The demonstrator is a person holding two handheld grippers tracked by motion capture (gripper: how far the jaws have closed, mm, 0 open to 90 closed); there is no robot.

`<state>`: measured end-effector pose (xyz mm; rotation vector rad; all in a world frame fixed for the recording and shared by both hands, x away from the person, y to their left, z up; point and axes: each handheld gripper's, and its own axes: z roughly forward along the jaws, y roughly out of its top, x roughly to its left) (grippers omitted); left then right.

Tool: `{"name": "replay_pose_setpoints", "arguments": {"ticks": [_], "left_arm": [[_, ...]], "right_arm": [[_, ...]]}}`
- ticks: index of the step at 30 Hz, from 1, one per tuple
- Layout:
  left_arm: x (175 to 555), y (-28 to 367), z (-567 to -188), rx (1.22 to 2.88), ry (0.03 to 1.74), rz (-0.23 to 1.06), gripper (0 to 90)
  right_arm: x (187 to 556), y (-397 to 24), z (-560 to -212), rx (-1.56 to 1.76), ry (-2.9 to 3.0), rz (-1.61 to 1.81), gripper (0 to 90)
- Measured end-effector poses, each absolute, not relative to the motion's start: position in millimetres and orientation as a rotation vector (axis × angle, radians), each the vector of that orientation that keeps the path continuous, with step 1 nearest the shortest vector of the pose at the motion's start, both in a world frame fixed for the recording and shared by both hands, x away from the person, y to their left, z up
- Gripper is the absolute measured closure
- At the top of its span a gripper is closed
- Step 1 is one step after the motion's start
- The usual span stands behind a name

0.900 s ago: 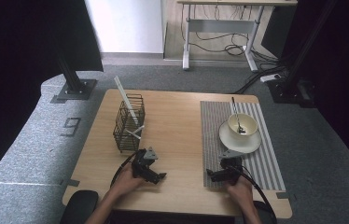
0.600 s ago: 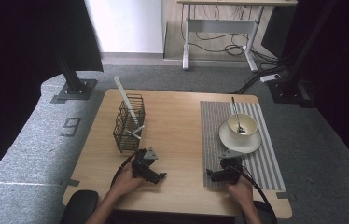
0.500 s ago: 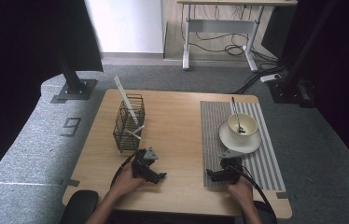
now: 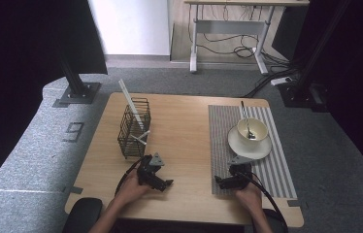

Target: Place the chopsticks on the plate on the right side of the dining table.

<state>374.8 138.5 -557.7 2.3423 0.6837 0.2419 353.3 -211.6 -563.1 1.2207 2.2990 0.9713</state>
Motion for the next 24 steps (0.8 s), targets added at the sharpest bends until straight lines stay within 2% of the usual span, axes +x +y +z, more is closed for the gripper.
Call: {"name": "replay_pose_setpoints", "arguments": {"ticks": [8,24], "left_arm": [[374.8,138.5,-557.7,2.342,0.683,0.242,0.0],[374.8,138.6,-557.7,2.342,0.684,0.242,0.0]], "right_arm": [[350.8,-209.8,-558.4,1.231,2.329,0.983,3.1],[348.4,-201.6,-533.6,1.145,2.328,1.024,0.0]]}}
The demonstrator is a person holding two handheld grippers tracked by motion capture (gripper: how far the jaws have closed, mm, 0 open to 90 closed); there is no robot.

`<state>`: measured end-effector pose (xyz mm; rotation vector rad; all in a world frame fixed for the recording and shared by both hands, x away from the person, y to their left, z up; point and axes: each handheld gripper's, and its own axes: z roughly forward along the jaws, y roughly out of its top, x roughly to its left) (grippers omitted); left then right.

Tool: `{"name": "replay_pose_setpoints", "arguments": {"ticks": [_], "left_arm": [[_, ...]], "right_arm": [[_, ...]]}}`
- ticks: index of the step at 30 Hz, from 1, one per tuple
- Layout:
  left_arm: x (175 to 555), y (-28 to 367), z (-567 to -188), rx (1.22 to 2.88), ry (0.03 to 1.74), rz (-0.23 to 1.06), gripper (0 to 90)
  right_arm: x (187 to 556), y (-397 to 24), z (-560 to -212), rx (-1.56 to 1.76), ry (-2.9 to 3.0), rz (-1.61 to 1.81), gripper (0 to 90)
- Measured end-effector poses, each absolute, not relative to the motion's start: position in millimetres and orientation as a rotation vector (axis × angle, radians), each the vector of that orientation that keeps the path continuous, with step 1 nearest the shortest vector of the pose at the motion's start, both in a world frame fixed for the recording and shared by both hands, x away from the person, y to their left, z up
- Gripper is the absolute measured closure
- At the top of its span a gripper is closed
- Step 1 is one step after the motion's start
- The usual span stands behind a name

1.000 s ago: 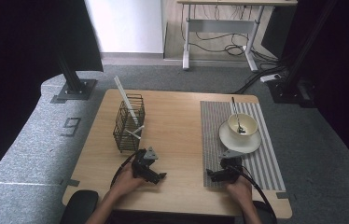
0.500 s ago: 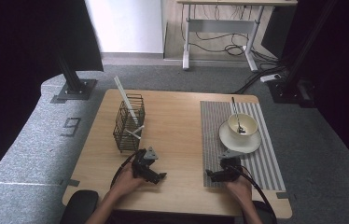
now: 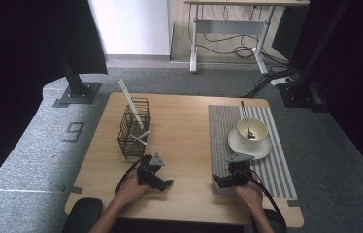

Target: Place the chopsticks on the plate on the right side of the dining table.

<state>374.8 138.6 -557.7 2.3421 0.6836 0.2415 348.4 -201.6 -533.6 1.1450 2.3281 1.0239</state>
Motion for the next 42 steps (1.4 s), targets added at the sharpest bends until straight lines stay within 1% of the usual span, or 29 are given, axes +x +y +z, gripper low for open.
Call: {"name": "replay_pose_setpoints", "arguments": {"ticks": [13,42], "left_arm": [[374.9,138.6,-557.6,2.343,0.683,0.242,0.0],[374.9,138.6,-557.6,2.343,0.685,0.239,0.0]], "right_arm": [[350.8,-184.8,-514.7,1.118,2.377,1.086,0.0],[377.3,-133.7,-466.0,1.013,2.436,1.165,0.4]]}}
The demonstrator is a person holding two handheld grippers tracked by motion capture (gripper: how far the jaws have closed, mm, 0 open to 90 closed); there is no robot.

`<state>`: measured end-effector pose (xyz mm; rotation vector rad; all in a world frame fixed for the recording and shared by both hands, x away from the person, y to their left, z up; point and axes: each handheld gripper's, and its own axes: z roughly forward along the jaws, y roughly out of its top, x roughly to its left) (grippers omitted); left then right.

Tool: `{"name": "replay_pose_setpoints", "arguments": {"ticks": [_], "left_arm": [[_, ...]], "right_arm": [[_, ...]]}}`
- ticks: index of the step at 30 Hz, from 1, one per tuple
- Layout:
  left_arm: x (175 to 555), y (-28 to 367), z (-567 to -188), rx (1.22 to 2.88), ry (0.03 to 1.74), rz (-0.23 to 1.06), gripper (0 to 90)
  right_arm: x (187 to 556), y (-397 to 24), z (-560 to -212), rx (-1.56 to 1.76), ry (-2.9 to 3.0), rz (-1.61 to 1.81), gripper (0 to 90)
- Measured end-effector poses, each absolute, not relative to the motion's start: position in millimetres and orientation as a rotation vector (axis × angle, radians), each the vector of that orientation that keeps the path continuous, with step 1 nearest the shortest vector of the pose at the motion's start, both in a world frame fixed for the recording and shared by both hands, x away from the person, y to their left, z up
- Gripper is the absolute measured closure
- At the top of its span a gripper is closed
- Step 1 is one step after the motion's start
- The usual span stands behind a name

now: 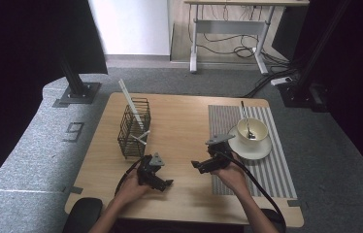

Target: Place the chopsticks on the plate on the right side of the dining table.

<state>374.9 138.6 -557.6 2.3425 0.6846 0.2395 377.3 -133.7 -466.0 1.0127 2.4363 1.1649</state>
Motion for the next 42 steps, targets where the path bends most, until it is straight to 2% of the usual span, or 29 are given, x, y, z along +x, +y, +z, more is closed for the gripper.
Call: {"name": "replay_pose_setpoints", "arguments": {"ticks": [16,26,33,36,42], "left_arm": [[374.9,138.6,-557.5,2.343,0.684,0.24,0.0],[374.8,138.5,-557.5,2.342,0.686,0.237,0.0],[374.8,138.5,-557.5,2.342,0.686,0.237,0.0],[374.8,138.5,-557.4,2.343,0.686,0.238,0.0],[375.1,138.6,-557.4,2.345,0.681,0.237,0.0]], "right_arm": [[398.5,-103.8,-437.9,0.983,2.47,1.2,0.7],[411.8,-69.5,-415.7,0.882,2.495,1.232,1.1],[418.5,-45.1,-404.8,0.842,2.521,1.271,6.0],[421.0,-37.6,-400.9,0.829,2.525,1.302,10.9],[422.0,-20.9,-390.4,0.784,2.533,1.316,12.8]]}}
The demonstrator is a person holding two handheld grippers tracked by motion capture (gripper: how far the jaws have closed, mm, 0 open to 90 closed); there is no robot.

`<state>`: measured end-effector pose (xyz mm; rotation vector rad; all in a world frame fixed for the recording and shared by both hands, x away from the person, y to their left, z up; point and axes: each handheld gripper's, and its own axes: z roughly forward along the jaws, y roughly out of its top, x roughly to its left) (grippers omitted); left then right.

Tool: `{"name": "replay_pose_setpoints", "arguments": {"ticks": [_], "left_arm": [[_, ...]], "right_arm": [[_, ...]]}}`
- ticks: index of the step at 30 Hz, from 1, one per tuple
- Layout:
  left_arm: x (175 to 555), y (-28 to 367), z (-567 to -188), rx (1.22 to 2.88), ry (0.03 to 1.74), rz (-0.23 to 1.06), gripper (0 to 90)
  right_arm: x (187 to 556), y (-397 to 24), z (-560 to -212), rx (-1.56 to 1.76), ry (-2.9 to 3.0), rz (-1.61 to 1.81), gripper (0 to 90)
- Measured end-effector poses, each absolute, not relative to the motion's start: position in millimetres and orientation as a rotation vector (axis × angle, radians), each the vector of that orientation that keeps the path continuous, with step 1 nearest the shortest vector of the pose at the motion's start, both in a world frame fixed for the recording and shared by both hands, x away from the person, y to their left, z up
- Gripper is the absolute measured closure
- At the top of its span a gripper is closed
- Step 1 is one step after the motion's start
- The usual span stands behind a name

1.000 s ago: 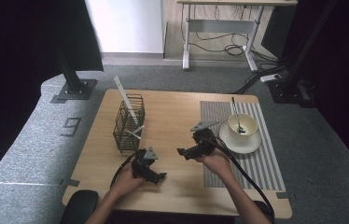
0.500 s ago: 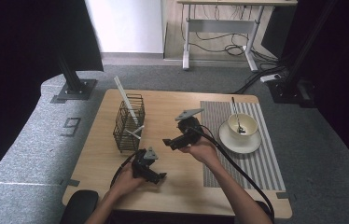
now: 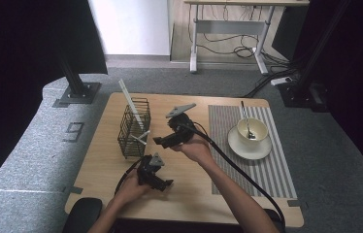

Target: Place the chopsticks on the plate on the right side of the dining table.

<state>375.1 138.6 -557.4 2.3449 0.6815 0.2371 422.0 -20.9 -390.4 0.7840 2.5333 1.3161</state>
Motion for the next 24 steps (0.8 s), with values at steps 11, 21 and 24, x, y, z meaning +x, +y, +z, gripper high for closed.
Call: {"name": "replay_pose_setpoints", "arguments": {"ticks": [11,21,24], "left_arm": [[375.0,138.6,-557.3,2.346,0.683,0.237,0.0],[375.1,138.7,-557.4,2.346,0.68,0.237,0.0],[375.1,138.5,-557.5,2.344,0.68,0.238,0.0]], "right_arm": [[426.7,6.8,-384.2,0.704,2.552,1.308,22.8],[431.1,22.5,-391.2,0.649,2.549,1.33,56.0],[429.1,25.2,-391.1,0.617,2.529,1.316,71.3]]}}
